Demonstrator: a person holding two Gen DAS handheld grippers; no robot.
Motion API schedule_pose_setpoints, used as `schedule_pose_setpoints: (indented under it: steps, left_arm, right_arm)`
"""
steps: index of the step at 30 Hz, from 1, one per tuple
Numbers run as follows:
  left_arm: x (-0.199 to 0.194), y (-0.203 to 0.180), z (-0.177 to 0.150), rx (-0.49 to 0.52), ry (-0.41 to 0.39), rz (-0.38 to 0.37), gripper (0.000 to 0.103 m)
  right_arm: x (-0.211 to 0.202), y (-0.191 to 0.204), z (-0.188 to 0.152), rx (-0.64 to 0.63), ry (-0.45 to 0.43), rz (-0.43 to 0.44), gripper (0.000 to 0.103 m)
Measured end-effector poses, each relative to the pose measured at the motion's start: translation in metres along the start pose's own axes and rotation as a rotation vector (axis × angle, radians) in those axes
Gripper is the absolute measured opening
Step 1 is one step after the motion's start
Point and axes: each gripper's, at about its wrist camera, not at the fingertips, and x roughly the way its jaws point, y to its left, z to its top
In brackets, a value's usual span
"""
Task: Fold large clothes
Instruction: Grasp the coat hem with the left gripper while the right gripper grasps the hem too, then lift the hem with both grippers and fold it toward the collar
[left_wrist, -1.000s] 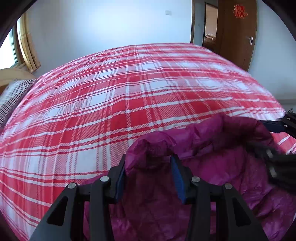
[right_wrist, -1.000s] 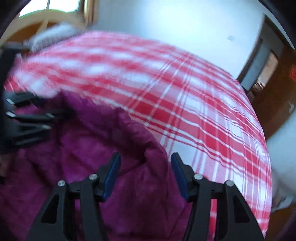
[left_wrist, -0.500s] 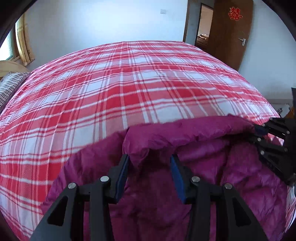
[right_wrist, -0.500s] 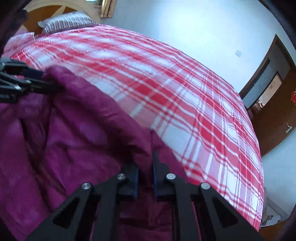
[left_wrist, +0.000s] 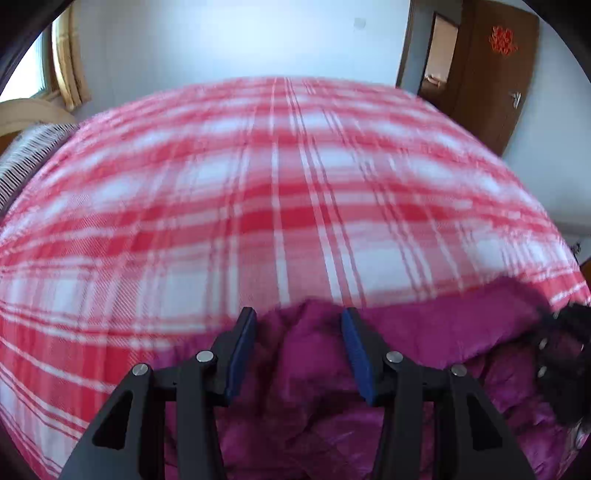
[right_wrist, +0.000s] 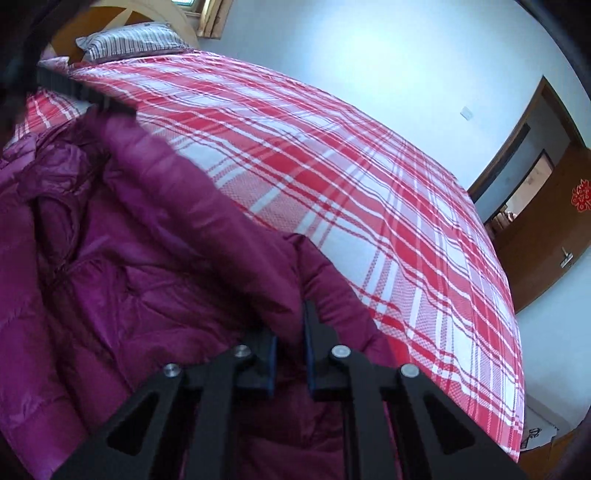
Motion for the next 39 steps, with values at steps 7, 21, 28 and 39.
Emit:
schedule_pose_setpoints:
  steps: [7,21,28,39]
  left_arm:
    - [0.001,-0.008,-0.019,0.039,-0.012,0.044,0.05]
    - [-0.028,-0.007,-0.016,-0.014,-0.143,-0.005,0.05]
    - [0.003,-0.024,-0.016,0.004,-0.019,0.019,0.06]
    - [0.012,-0.044,-0.031,0.111,-0.057,0.139,0.066]
  right_arm:
    - [-0.038,-0.025,0.008,0.173,-0.061,0.069,0.028]
    - [0.007,-0.004,0.048,0.493,0.067,0.145,0.046]
    - [0.011,0.003,0.03,0.444,0.055,0.112,0.046]
    - [0.023,0.012,0.026,0.433,0.065,0.07,0.046]
